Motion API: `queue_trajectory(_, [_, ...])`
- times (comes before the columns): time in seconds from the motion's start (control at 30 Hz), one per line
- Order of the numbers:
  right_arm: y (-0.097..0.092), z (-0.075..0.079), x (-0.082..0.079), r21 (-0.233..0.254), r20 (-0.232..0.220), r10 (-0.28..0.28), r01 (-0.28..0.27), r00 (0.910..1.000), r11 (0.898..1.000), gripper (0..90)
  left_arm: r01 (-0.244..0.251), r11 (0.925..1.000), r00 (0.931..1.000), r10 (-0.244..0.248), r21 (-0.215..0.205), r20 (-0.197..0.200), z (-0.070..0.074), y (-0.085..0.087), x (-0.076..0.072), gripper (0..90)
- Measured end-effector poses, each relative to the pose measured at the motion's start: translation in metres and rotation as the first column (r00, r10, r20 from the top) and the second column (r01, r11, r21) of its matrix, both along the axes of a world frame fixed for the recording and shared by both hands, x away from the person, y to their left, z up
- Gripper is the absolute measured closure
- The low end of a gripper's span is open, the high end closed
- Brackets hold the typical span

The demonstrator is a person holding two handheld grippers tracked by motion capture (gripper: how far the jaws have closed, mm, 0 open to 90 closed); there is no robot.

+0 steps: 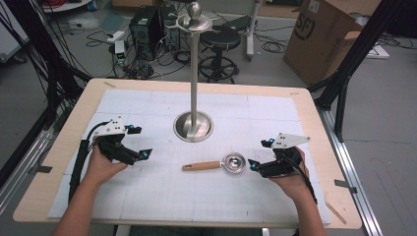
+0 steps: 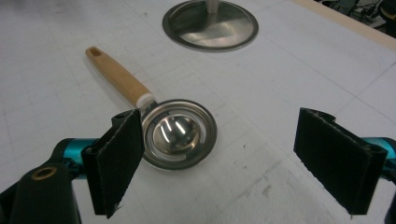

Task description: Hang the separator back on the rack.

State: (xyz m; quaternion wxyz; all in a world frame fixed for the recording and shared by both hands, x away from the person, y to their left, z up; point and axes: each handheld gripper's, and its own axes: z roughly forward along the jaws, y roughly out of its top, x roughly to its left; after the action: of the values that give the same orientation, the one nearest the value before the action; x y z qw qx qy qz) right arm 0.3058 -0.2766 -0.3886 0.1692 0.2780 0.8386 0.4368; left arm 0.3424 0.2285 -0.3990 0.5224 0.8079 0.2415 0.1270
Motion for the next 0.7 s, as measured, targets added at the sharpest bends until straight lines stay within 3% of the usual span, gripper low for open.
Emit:
queue_trajectory(0.2, [0.015,0.003,0.006,-0.025,-0.011,0.029,-0.029,0.9995,0.999,14.8,0.004,1.0000,1.0000,-0.004,-0.006,0.002,0.000,0.003,-0.001,5.2])
queue_trajectory(0.43, [0.029,0.002,0.015,-0.061,-0.042,0.052,-0.054,0.9978,0.997,14.8,0.028,0.9993,0.9996,-0.028,0.025,0.000,-0.003,-0.004,-0.002,5.2])
queue_trajectory(0.7, [0.052,0.012,0.025,-0.121,-0.061,0.100,-0.107,0.9931,0.987,14.8,0.028,0.9995,0.9996,-0.028,0.015,0.005,-0.002,-0.002,-0.002,5.2])
